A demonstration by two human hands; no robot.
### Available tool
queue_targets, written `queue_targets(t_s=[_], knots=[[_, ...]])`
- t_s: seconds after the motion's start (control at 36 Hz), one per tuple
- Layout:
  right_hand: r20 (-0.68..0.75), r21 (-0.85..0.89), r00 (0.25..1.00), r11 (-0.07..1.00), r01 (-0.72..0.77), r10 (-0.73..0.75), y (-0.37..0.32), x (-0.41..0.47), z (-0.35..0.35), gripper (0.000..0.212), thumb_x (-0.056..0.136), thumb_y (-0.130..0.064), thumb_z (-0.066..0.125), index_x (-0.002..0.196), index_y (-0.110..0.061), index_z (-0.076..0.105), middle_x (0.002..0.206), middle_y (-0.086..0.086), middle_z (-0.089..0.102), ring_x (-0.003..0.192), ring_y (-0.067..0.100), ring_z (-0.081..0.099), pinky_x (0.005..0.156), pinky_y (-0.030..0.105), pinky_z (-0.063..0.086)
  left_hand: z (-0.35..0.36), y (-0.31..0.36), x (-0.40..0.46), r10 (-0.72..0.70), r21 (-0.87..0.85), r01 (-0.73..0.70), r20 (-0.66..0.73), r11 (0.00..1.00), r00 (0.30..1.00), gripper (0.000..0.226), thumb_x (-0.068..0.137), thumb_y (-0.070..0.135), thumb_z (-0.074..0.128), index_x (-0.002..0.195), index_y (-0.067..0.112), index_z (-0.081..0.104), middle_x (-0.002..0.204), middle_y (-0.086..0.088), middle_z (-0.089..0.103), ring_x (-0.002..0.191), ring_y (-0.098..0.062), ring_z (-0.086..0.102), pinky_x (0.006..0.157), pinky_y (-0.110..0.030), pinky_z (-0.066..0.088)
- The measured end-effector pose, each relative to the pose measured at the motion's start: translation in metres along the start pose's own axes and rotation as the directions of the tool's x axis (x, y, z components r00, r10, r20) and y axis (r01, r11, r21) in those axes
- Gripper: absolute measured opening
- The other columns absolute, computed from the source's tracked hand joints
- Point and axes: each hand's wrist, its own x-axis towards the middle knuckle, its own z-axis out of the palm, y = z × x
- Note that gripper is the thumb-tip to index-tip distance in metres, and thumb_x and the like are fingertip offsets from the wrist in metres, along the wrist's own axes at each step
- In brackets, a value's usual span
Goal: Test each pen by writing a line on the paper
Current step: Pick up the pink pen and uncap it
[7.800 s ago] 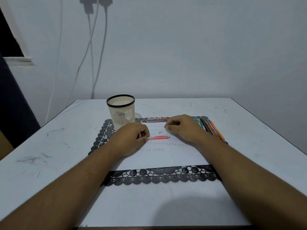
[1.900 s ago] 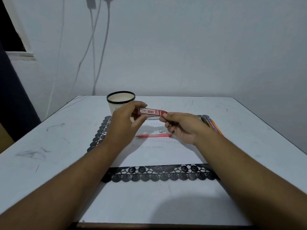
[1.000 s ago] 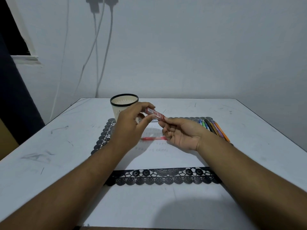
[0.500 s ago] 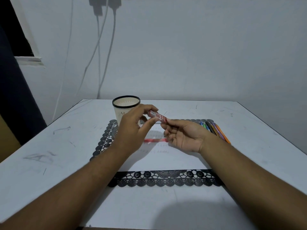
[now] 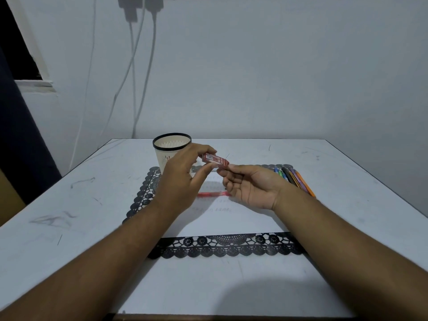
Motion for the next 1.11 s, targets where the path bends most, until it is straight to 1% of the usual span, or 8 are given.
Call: queue_targets(t_s=[0.33, 0.42, 0.58, 0.72, 0.86, 0.94, 1.03, 1.11], knots=[[0.014, 0.010, 0.999, 0.999, 0.032, -0.032, -0.001, 0.000, 0.002, 0.015, 0.082, -0.009, 0.072, 0.088, 0.002, 0.081, 0.095, 0.014, 0.077, 0.073, 0.020, 0.070, 0.071, 0.026, 0.061, -0.002, -0.005, 0.002, -0.054, -0.051, 0.053, -0.009, 0.997, 0.999, 0.019, 0.096, 0.023, 0.068, 0.112, 0.013, 0.069, 0.103, 0.014, 0.066, 0.099, 0.010, 0.055, 0.085, -0.008, 0.038], [0.020, 0.024, 0.999, 0.999, 0.031, -0.032, -0.001, -0.001, 0.003, 0.014, 0.081, -0.010, 0.072, 0.084, 0.001, 0.081, 0.098, 0.014, 0.078, 0.073, 0.020, 0.071, 0.074, 0.025, 0.060, -0.001, -0.007, 0.003, -0.098, -0.097, 0.096, -0.018, 0.991, 0.995, 0.018, 0.095, 0.022, 0.068, 0.112, 0.015, 0.068, 0.103, 0.020, 0.065, 0.097, 0.007, 0.056, 0.083, -0.010, 0.039], [0.057, 0.050, 0.993, 0.994, 0.098, -0.101, 0.000, -0.002, 0.005, 0.025, 0.083, -0.012, 0.072, 0.101, 0.005, 0.078, 0.101, 0.017, 0.077, 0.075, 0.023, 0.071, 0.070, 0.028, 0.062, -0.005, 0.000, 0.007, -0.025, -0.070, 0.022, -0.043, 0.997, 0.999, 0.021, 0.094, 0.023, 0.069, 0.112, 0.012, 0.069, 0.103, 0.020, 0.064, 0.097, 0.010, 0.056, 0.083, -0.008, 0.039], [0.056, 0.022, 0.975, 0.976, 0.215, -0.216, 0.000, -0.001, 0.007, 0.017, 0.081, -0.014, 0.074, 0.087, 0.000, 0.080, 0.085, 0.014, 0.075, 0.072, 0.020, 0.070, 0.065, 0.025, 0.062, -0.003, -0.012, 0.005, -0.057, -0.044, 0.058, 0.018, 0.997, 0.998, 0.018, 0.093, 0.024, 0.071, 0.109, 0.014, 0.071, 0.102, 0.011, 0.068, 0.096, 0.003, 0.058, 0.084, -0.016, 0.044], [-0.014, -0.066, 0.971, 0.969, 0.236, -0.238, 0.001, 0.002, 0.002, 0.018, 0.076, -0.007, 0.074, 0.092, 0.000, 0.079, 0.080, 0.015, 0.072, 0.068, 0.018, 0.069, 0.062, 0.024, 0.062, -0.001, -0.010, -0.001, -0.139, -0.073, 0.145, 0.079, 0.987, 0.987, 0.026, 0.092, 0.015, 0.076, 0.117, 0.021, 0.071, 0.106, 0.022, 0.066, 0.093, 0.012, 0.057, 0.081, -0.004, 0.039], [-0.009, -0.052, 0.972, 0.971, 0.235, -0.236, 0.001, 0.003, 0.003, 0.028, 0.077, -0.007, 0.074, 0.103, 0.000, 0.074, 0.081, 0.015, 0.072, 0.069, 0.018, 0.069, 0.062, 0.024, 0.062, -0.001, -0.009, -0.001, -0.194, -0.144, 0.208, 0.108, 0.967, 0.975, 0.027, 0.092, 0.018, 0.076, 0.115, 0.030, 0.068, 0.096, 0.014, 0.071, 0.087, -0.005, 0.063, 0.075, -0.013, 0.047], [0.008, -0.020, 0.980, 0.980, 0.198, -0.197, 0.002, 0.003, 0.004, 0.023, 0.078, -0.007, 0.074, 0.100, 0.000, 0.073, 0.078, 0.012, 0.071, 0.067, 0.017, 0.067, 0.060, 0.024, 0.060, 0.001, -0.005, -0.001, -0.287, -0.342, 0.325, 0.158, 0.882, 0.945, 0.023, 0.092, 0.013, 0.076, 0.113, 0.021, 0.070, 0.101, 0.005, 0.075, 0.093, -0.017, 0.070, 0.083, -0.034, 0.056], [-0.004, -0.049, 0.976, 0.975, 0.217, -0.218, 0.003, 0.003, 0.002, 0.023, 0.079, -0.007, 0.074, 0.100, 0.001, 0.073, 0.079, 0.013, 0.072, 0.066, 0.016, 0.066, 0.060, 0.024, 0.060, 0.002, -0.006, -0.002, -0.293, -0.336, 0.339, 0.181, 0.879, 0.939, 0.020, 0.091, 0.013, 0.076, 0.109, 0.021, 0.070, 0.100, 0.007, 0.074, 0.090, -0.016, 0.069, 0.082, -0.034, 0.055]])
